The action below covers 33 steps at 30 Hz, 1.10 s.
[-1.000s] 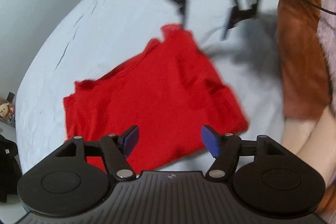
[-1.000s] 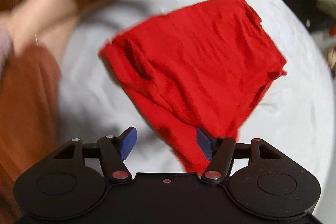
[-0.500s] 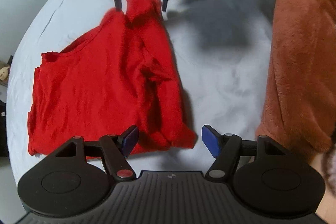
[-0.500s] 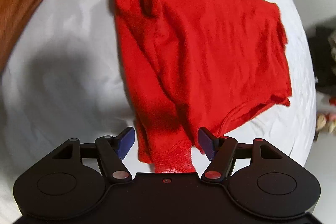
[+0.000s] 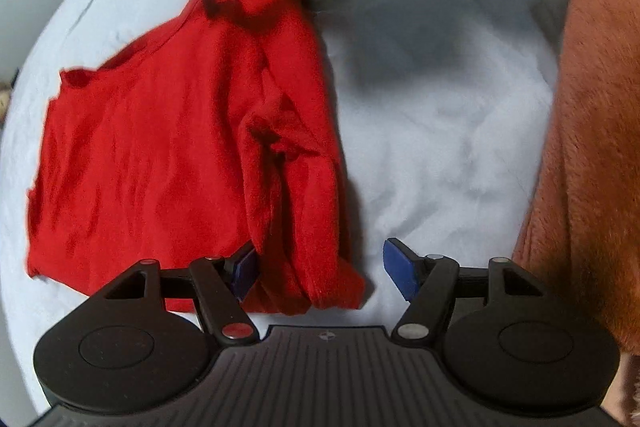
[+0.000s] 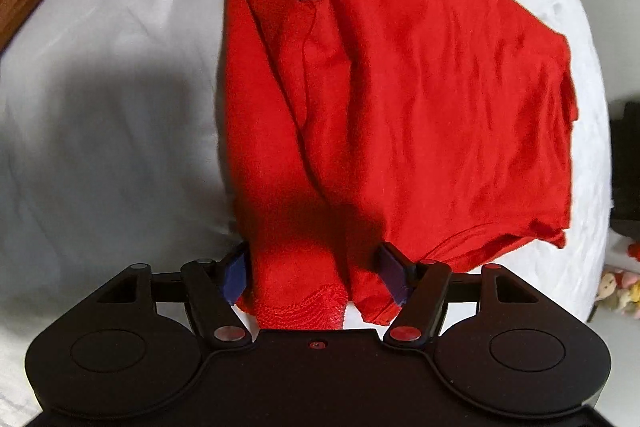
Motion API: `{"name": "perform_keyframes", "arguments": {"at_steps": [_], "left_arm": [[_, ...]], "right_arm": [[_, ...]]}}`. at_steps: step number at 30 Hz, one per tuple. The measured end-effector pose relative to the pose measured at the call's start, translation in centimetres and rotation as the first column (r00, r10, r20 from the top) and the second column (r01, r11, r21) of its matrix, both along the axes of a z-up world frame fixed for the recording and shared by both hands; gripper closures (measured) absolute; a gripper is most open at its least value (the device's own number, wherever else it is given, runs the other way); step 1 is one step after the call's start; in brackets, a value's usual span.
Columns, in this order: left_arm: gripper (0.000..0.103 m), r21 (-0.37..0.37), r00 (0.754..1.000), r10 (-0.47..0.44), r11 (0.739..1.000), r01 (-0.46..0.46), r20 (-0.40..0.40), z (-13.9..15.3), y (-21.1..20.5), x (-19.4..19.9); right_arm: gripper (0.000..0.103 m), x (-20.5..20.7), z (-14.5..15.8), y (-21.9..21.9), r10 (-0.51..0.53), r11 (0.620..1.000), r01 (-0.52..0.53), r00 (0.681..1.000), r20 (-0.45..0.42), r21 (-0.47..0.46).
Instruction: Fold clothes
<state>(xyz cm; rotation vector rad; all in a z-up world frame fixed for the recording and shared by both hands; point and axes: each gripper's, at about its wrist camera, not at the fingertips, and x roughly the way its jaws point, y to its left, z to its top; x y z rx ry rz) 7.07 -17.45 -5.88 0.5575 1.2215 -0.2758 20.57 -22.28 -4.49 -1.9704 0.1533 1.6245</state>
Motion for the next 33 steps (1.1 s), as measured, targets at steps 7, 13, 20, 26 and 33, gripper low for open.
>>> {"name": "perform_keyframes", "arguments": {"at_steps": [7,13,20,26,33], "left_arm": [[0.089,-0.063,0.999,0.052,0.997,-0.052,-0.008,0.8,2.1,1.6],[0.093,-0.119,0.999,0.053,0.991,-0.052,0.005,2.2,3.2,1.4],[0.093,-0.148,0.998,0.044,0.988,-0.037,0.044,5.8,5.8,1.6],[0.093,-0.207,0.997,0.078,0.976,-0.070,0.028,9.7,10.3,3.4],[0.093,-0.252,0.992,0.128,0.959,-0.129,-0.021,12.4,17.8,7.7]], "right_arm": [[0.089,0.1,0.4,1.6,-0.028,1.000,0.028,0.999,0.023,0.015],[0.093,0.4,2.0,3.2,-0.062,0.998,0.062,0.998,0.013,-0.002],[0.093,0.9,5.2,5.3,-0.068,0.997,0.068,0.998,0.018,0.023],[0.093,1.7,7.4,6.9,-0.111,0.993,0.111,0.994,-0.005,0.043],[0.093,4.9,9.7,13.0,-0.162,0.985,0.163,0.987,-0.020,0.054]]}}
